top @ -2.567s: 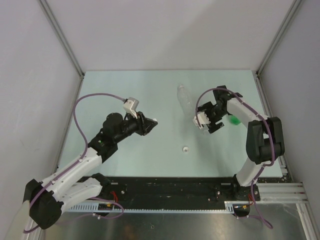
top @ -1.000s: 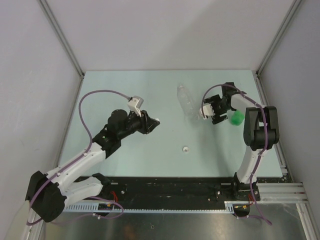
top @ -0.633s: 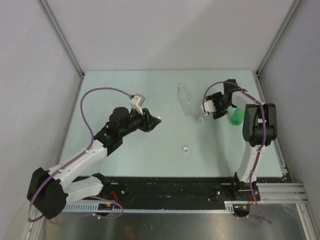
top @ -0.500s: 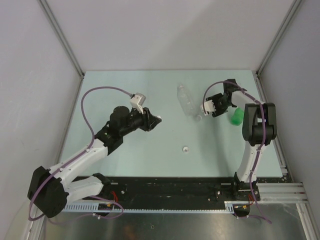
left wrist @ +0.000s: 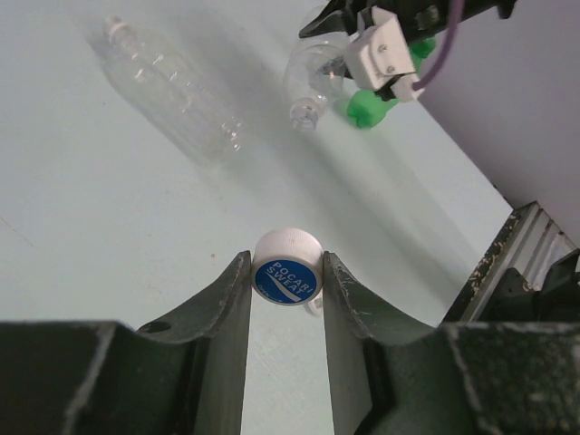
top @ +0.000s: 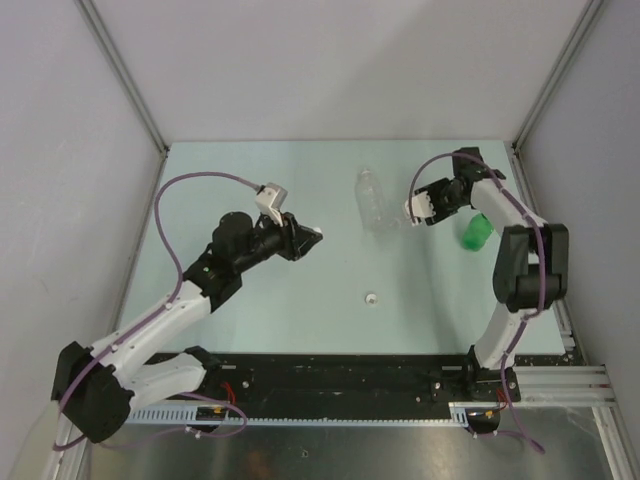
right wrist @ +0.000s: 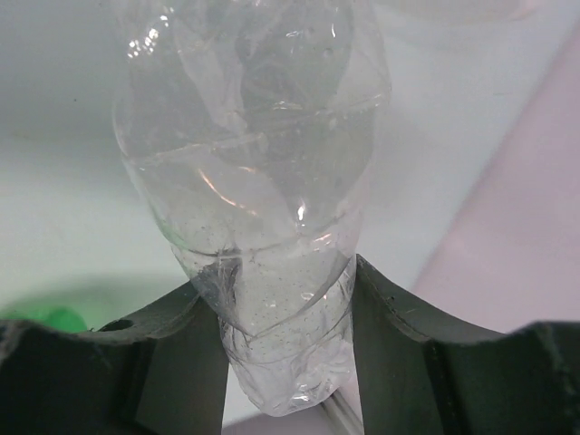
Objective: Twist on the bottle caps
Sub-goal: Pick up the plastic bottle at the center of the board, then screw the bottle cap onto the plastic bottle.
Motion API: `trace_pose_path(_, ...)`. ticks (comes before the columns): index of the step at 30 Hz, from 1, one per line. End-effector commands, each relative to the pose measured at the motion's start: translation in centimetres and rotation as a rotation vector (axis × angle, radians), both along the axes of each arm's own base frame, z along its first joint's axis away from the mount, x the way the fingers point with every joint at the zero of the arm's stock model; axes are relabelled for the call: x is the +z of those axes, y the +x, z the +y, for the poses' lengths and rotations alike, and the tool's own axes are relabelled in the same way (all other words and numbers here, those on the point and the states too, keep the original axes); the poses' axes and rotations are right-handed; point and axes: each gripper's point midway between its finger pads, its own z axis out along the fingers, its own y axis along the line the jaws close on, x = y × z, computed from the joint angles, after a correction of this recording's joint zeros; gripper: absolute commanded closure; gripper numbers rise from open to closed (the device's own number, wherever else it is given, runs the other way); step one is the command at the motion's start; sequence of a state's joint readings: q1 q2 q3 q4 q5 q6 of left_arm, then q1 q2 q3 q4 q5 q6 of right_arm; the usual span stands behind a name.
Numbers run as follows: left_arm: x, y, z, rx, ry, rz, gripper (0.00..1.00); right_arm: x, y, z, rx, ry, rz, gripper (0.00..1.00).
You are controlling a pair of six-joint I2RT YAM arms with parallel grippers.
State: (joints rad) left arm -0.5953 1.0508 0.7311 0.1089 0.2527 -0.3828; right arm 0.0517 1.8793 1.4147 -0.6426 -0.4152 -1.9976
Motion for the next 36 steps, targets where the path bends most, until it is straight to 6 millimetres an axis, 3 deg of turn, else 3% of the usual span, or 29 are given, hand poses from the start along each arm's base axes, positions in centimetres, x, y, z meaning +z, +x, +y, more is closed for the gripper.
trace_pose_path(1,4.7,-1.0,0.6,-0.015,-0.069,-0.119,0.83,8.2,-4.0,1.4,0.035,0.028,-0.069,0.59)
trace_pose_path(4,5.3,-1.7,1.4,-0.002,-0.070,-0.137,0.83,12.6,-5.6,3.2,0.022,0.148,-0.123,0.62)
trace_pose_path(7,6.1,-2.5,1.9,-0.004,-0.084,-0.161,0.83,17.8,-5.8,6.1,-0.067,0.353,-0.189,0.69)
trace_pose_path(9,6.9,-2.8,2.0,-0.008,-0.092,-0.183,0.83,20.7,-5.8,8.1,-0.201,0.491,-0.201,0.77)
trace_pose_path(12,8.1,-2.7,2.0,-0.021,-0.075,-0.237,0.84,22.5,-6.3,10.1,-0.513,0.602,-0.247,0.82)
trace_pose_path(14,8.7,-2.7,1.8,-0.049,-0.045,-0.288,0.84,22.4,-7.9,11.1,-0.677,0.634,-0.265,0.85)
trace_pose_path(18,9.7,-3.0,1.5,-0.112,0.023,-0.409,0.86,19.5,-12.5,13.6,-0.763,0.661,-0.205,0.86)
trace_pose_path(23,9.6,-3.8,1.1,-0.198,0.072,-0.494,0.89,16.9,-16.8,13.3,-0.794,0.684,-0.167,0.89)
trace_pose_path(28,9.3,-5.6,-0.5,-0.368,0.079,-0.539,0.89,16.9,-19.2,14.3,-0.772,0.812,-0.107,0.96)
trace_pose_path(36,10.6,-7.7,-2.2,-0.591,0.081,-0.637,0.93,14.9,-22.3,15.6,-0.692,0.859,0.002,0.98)
